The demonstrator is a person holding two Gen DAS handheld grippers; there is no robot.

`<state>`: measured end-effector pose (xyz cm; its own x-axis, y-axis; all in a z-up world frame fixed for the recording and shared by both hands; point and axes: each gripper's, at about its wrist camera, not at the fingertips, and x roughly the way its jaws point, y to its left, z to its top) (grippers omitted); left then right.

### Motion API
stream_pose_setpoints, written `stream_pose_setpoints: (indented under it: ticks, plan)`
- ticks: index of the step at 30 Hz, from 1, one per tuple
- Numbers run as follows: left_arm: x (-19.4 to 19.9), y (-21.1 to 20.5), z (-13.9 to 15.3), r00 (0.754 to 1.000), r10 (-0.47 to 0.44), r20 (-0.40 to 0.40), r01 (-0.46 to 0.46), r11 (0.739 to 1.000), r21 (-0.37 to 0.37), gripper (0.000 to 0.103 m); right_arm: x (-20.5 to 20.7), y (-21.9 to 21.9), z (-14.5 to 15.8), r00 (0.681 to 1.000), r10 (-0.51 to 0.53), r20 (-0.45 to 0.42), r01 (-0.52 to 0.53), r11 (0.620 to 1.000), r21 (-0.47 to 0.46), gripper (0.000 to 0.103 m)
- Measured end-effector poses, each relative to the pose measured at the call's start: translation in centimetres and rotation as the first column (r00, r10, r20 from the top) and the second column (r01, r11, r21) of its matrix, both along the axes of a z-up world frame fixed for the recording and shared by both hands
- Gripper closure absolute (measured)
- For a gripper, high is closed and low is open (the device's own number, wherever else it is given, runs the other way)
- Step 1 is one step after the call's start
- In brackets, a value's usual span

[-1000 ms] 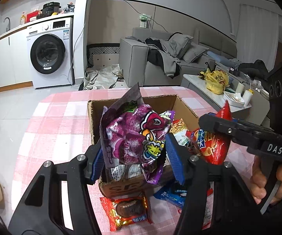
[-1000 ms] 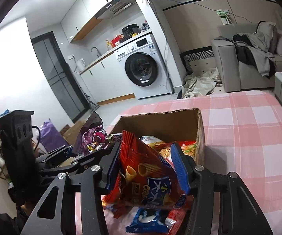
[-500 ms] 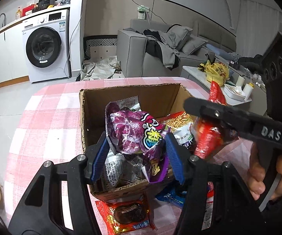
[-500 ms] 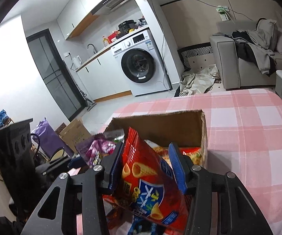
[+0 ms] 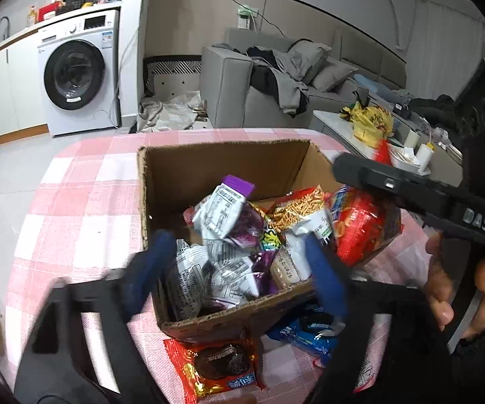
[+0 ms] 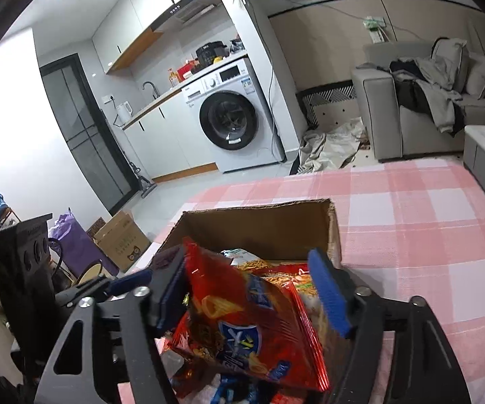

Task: Organize snacks
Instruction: 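Lower both bags into the cardboard box and open both tools, then move both tools back toward the remaining snacks beside the box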

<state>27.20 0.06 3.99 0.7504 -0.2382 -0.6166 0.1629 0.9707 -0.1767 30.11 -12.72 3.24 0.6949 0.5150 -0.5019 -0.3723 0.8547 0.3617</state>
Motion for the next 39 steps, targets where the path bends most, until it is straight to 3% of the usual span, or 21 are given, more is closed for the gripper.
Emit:
stream_pose_setpoints:
  ticks: [2,4,6,10,12,25,33,39]
  plan:
    - [-0.4,0.1,0.3,1.000,0.012,0.005,-0.012,1.000,0.006,0.015,-0.6,-0.5,0.3,1.000,-0.020,0.007,0.020,1.000,0.000,0.016]
    - [-0.9,0.2,0.6,1.000,0.024,0.004,-0.024,1.000,0.007,0.011,-0.8,-0.8,0.6,0.999,-0.034,0.014,0.033,0.999,0.004,0.016]
    - [-1.7,0.4,0.8,0.999,0.053,0.010,-0.053,0.999,0.012,0.001,-1.0,-0.9,0.9,0.999,-0.042,0.013,0.042,0.999,-0.001,0.008]
    - [-3.5,1.6,1.4,0.997,0.077,0.025,-0.077,0.997,-0.007,0.001,-1.4,-0.6,1.3,0.999,-0.038,0.009,0.038,0.999,-0.008,0.007]
    - [-4.2,2.0,1.6,0.996,0.088,0.030,-0.088,0.996,-0.006,0.001,-1.8,-0.4,1.4,0.999,-0.031,0.010,0.032,0.999,-0.019,0.001]
    - [-10.2,4.3,1.0,0.989,0.142,0.035,-0.143,0.990,0.011,0.001,-5.7,-1.7,0.2,0.998,-0.054,-0.036,0.051,0.997,-0.065,0.000]
    - [-11.4,4.2,-1.3,0.989,0.147,-0.013,-0.147,0.989,0.017,0.001,-7.7,-2.9,-2.3,0.991,-0.066,-0.115,0.057,0.995,-0.081,0.000]
    - [-10.6,4.2,-3.6,0.988,0.142,-0.061,-0.141,0.990,0.017,0.001,-8.7,-3.4,-3.7,0.986,-0.099,-0.131,0.079,0.985,-0.153,0.000]
